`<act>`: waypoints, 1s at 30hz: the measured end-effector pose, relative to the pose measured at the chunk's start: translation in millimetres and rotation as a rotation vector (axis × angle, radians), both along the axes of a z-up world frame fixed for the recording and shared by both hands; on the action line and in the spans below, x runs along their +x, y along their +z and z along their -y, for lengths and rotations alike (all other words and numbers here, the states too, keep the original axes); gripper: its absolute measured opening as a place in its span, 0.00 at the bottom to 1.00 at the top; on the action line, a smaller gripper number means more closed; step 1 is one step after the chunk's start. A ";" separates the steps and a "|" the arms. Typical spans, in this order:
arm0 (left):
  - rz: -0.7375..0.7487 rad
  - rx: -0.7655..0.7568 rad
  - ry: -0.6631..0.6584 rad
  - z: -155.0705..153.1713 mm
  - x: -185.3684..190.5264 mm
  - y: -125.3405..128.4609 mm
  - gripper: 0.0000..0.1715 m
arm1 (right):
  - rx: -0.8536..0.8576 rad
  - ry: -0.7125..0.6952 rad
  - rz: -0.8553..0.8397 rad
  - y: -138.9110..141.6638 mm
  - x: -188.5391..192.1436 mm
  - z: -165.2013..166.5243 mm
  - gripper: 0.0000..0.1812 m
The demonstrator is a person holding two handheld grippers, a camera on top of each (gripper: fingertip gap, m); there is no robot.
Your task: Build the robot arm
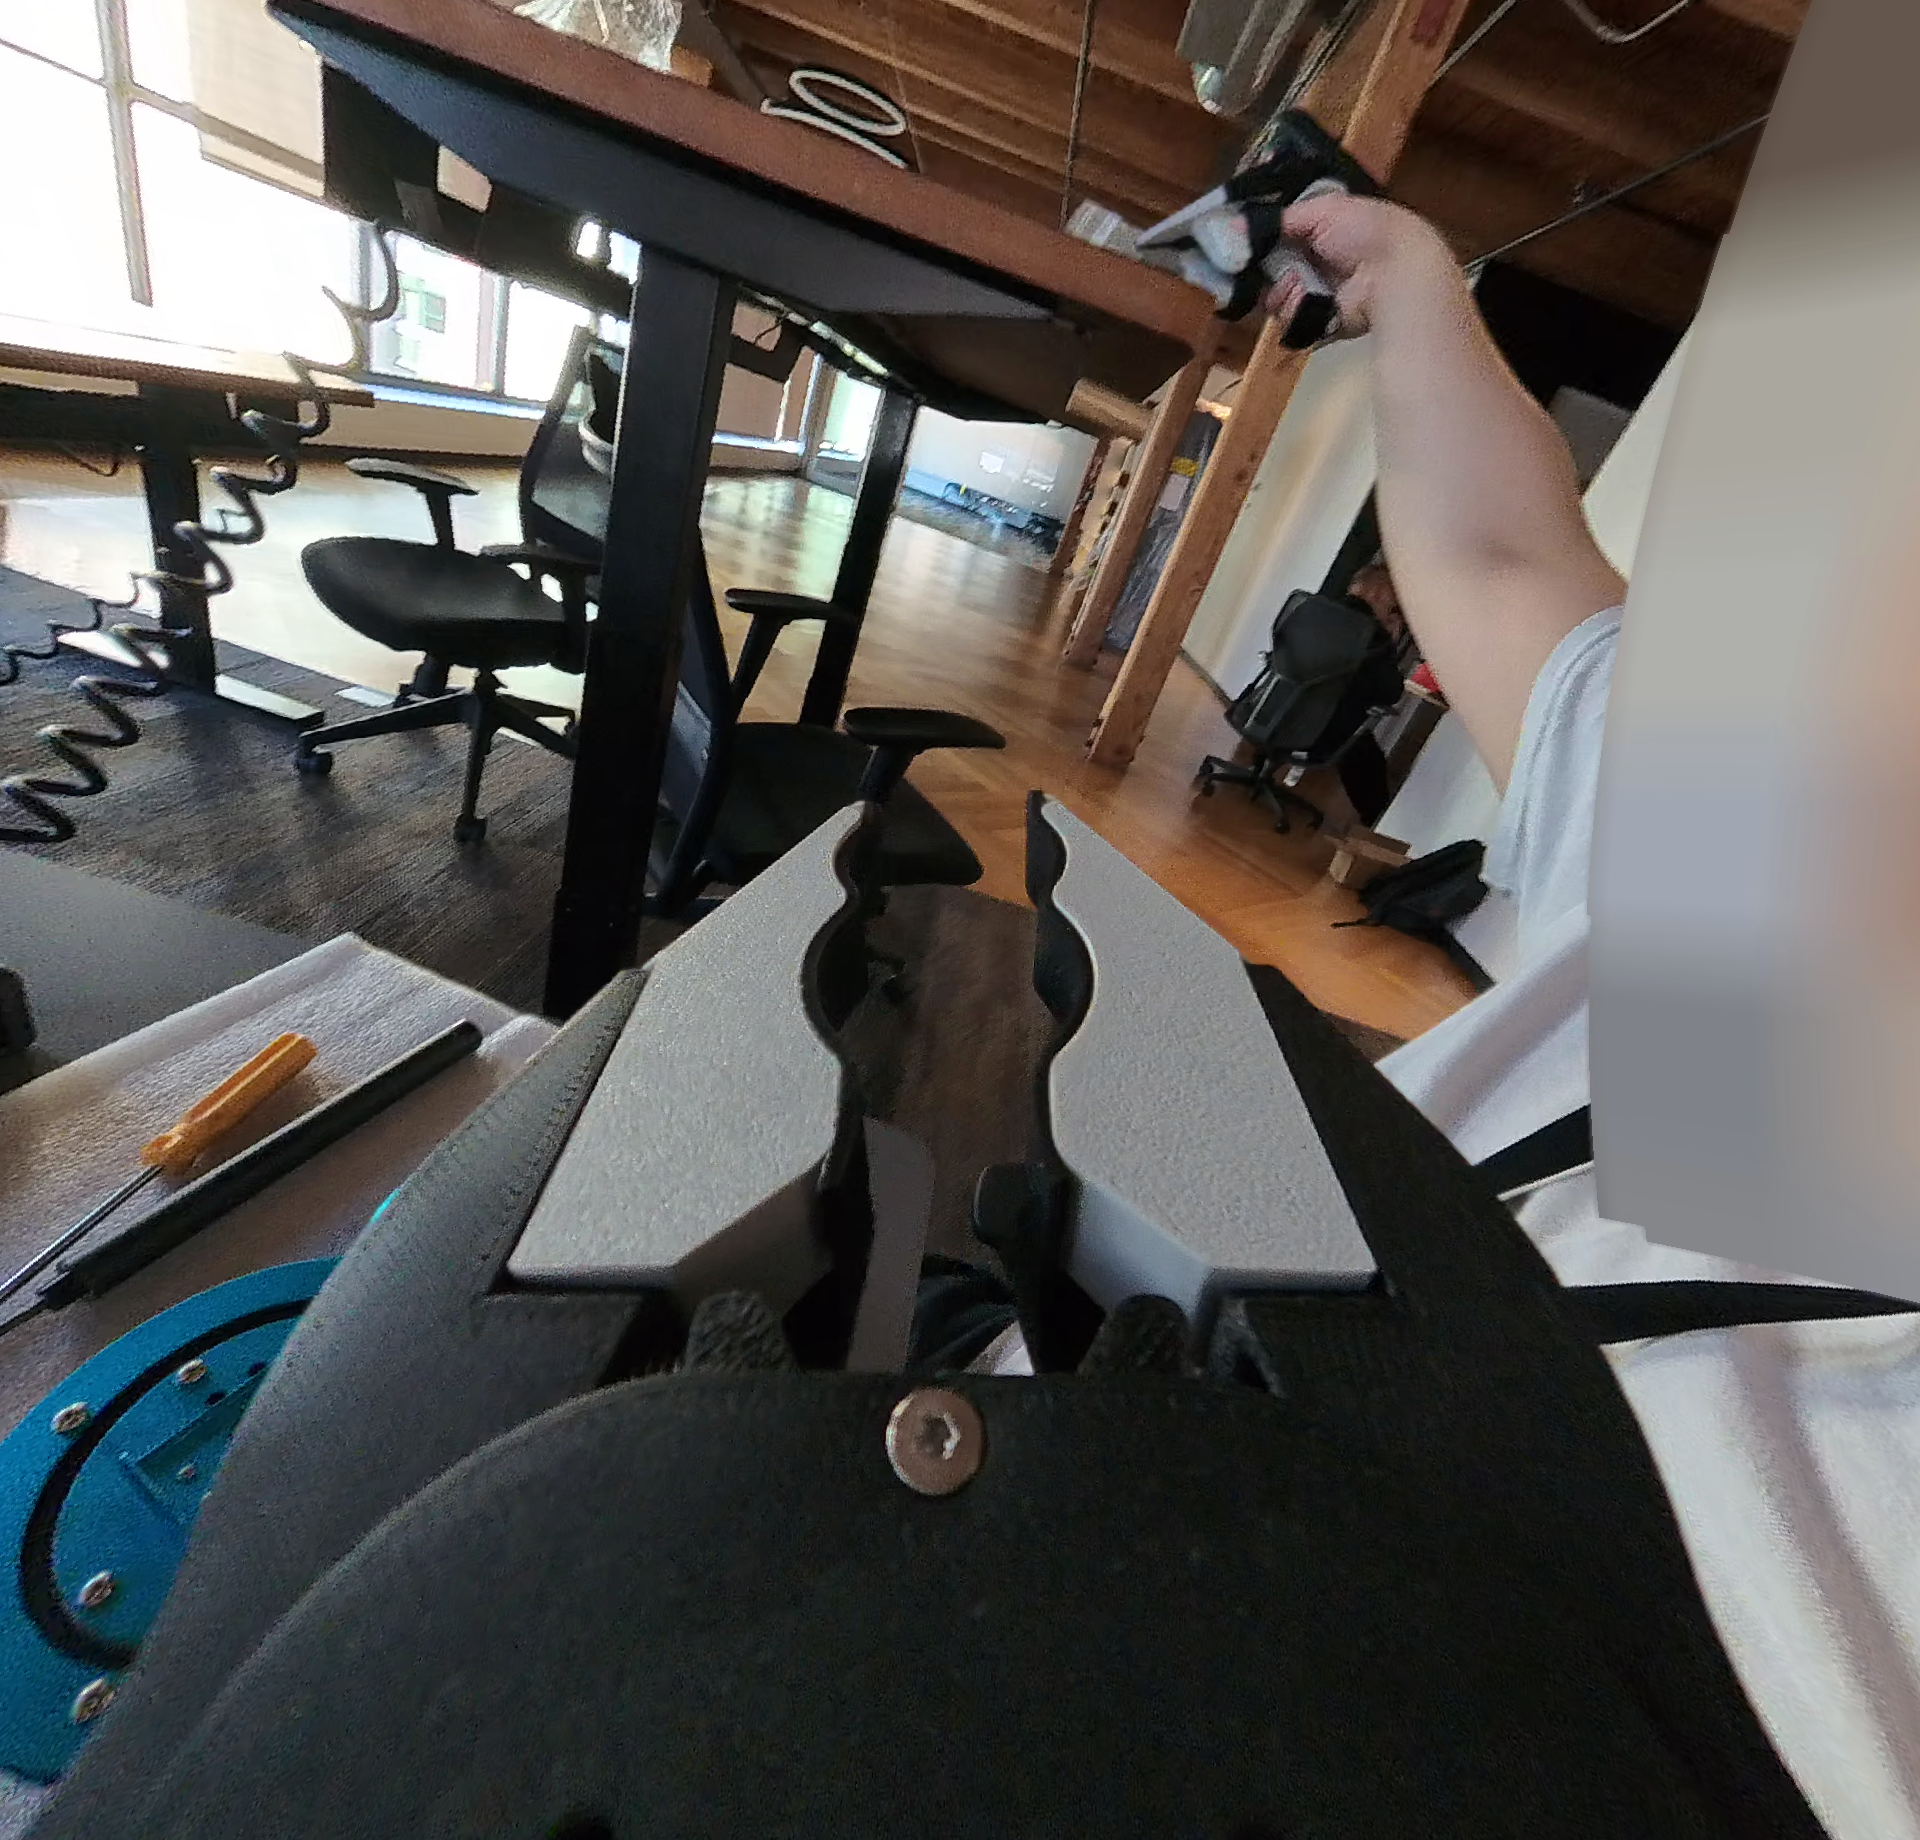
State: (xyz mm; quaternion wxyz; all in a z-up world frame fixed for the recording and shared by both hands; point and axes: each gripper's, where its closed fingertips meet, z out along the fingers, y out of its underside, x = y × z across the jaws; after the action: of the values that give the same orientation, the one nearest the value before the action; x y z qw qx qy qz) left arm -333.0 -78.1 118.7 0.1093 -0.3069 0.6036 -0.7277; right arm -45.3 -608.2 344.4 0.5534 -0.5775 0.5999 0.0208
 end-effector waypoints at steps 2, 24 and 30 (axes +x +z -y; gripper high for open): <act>-0.020 0.032 0.007 3.8 3.2 -4.6 0.15 | 0.013 0.016 -0.064 -9.8 1.8 4.0 0.00; 0.208 0.321 0.491 -57.8 35.6 -20.8 0.21 | -0.675 -0.417 1.220 121.2 -39.5 -39.4 0.25; 0.108 0.599 0.700 -98.4 40.5 -74.6 0.24 | -0.648 0.188 1.423 -10.6 -105.6 -263.1 0.23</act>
State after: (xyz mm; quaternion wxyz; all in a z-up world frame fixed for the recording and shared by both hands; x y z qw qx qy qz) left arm -292.5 20.3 44.1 0.4634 -0.4087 0.6408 -0.4556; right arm -150.9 -345.1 333.8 0.6044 -0.6329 0.0265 -0.4832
